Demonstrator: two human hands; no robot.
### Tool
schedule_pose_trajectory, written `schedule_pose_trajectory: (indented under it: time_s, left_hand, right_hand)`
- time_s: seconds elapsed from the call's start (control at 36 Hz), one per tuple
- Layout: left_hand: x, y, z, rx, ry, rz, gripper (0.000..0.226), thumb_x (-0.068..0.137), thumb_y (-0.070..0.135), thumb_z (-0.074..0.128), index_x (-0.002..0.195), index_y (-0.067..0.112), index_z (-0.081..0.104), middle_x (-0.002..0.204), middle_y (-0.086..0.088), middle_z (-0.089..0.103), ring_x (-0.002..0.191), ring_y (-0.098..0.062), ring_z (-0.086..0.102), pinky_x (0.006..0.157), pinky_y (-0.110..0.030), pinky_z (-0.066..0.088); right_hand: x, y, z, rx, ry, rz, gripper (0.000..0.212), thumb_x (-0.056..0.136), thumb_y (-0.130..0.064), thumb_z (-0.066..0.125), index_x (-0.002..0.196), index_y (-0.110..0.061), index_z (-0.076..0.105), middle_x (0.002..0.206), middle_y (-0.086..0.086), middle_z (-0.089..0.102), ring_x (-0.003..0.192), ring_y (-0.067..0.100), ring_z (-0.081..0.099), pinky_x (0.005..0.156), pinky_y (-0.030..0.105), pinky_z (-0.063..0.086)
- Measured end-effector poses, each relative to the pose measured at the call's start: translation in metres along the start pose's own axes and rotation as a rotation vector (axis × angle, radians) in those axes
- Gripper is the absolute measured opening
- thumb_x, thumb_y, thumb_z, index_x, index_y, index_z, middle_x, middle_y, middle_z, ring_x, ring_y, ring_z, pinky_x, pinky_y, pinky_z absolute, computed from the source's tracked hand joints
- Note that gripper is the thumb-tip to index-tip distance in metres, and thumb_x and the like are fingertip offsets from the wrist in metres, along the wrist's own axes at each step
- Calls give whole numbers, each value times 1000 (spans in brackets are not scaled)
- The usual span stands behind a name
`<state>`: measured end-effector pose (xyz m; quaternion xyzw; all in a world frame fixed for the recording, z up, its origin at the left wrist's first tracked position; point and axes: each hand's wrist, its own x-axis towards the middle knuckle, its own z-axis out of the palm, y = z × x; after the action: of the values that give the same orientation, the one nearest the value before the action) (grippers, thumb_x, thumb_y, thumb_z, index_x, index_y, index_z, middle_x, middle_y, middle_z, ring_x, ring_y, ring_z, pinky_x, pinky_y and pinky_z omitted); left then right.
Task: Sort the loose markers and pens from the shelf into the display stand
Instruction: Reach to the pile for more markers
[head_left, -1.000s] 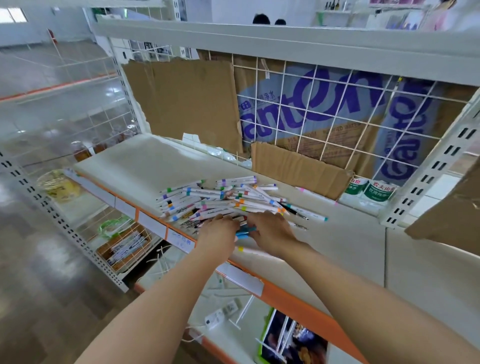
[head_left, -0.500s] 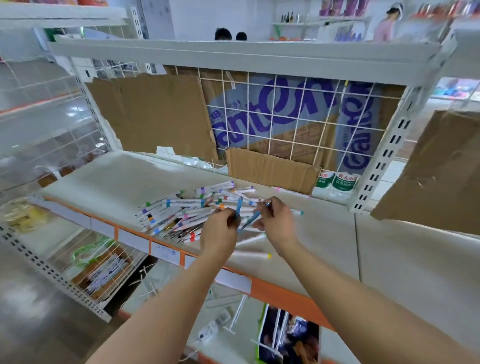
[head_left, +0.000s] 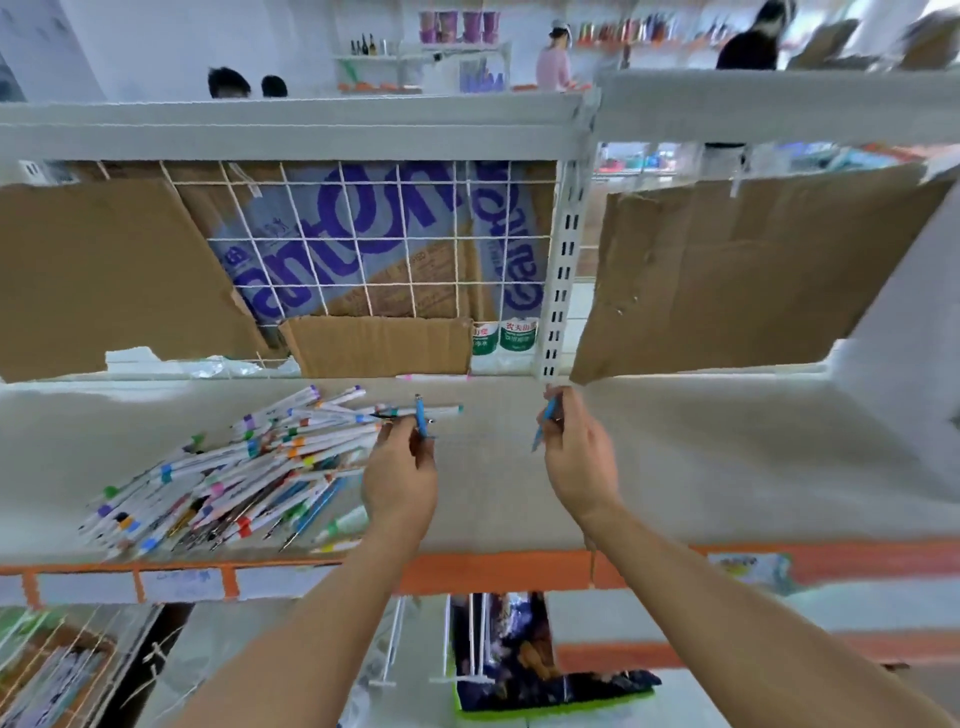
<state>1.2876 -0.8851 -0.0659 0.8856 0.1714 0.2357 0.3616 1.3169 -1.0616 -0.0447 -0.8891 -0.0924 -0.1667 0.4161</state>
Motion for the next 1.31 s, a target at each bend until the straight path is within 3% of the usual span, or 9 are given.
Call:
schedule_pose_trajectory:
  time_s: [0.14,0.31,0.44,0.58,0.75,0.92,1.06,1.22,1.31]
  left_hand:
    - [-19,39,32,-64,-35,87,13,91,11,57,102,6,62,92,-14,62,80,-36,59,66,-38,43]
    - [-61,99,76,-112,-87,248,12,93,14,56,98,7,63,89,-9,57,73,-30,56,62,-34,44]
    - [-103,151,120,-129,-149,358,11,94,17,55,95,8,62,82,-2,54,66,-23,53,57,-28,33]
    - [-143,205,167,-197,-201,418,10,92,12,56,92,6,63,82,-10,60,70,-31,58,58,-36,43]
    - [-179,258,211,-243,-306,473,11,93,17,53,88,10,60,78,-9,61,72,-33,58,61,-42,47]
    - [-190,301,244,-288,-361,529,33,92,32,38,85,8,58,84,-9,61,73,-33,58,62,-41,46]
    - [-182,332,278,-314,-398,515,18,96,19,47,97,8,61,94,-9,60,78,-31,59,68,-41,47]
    - [-164,357,316,-356,-365,618,14,93,10,52,80,7,57,80,-11,57,69,-33,55,60,-39,43]
    - [-159,363,330,-352,-367,617,11,93,9,52,84,7,58,85,-10,58,73,-32,56,63,-39,46]
  right_hand:
    - [-9,41,-45,-103,107,17,4,94,-13,51,96,-11,53,74,0,58,68,28,54,55,34,40]
    - [-28,94,-113,-216,244,68,12,94,-15,54,84,-9,56,76,-6,47,70,17,43,50,30,26]
    - [-48,139,-182,-248,324,85,15,92,-13,58,80,-3,57,80,4,47,64,22,43,51,29,31]
    - [-65,183,-248,-307,395,148,18,93,-14,57,78,-7,52,80,-1,45,60,22,44,44,26,23]
    - [-74,227,-312,-358,467,264,3,92,-10,54,91,-7,55,84,7,56,67,27,51,54,31,32]
    - [-64,256,-353,-338,567,319,4,91,-10,55,93,-6,53,80,8,61,67,28,55,57,36,42]
    - [-43,276,-379,-335,613,272,4,92,-7,50,88,-7,52,71,8,60,60,30,53,52,36,40]
    - [-10,290,-393,-309,625,273,8,95,-12,50,89,-13,54,81,-1,55,67,25,51,56,36,40]
    - [3,300,-394,-254,624,242,9,94,-8,51,85,-7,52,77,3,56,63,25,49,53,32,34]
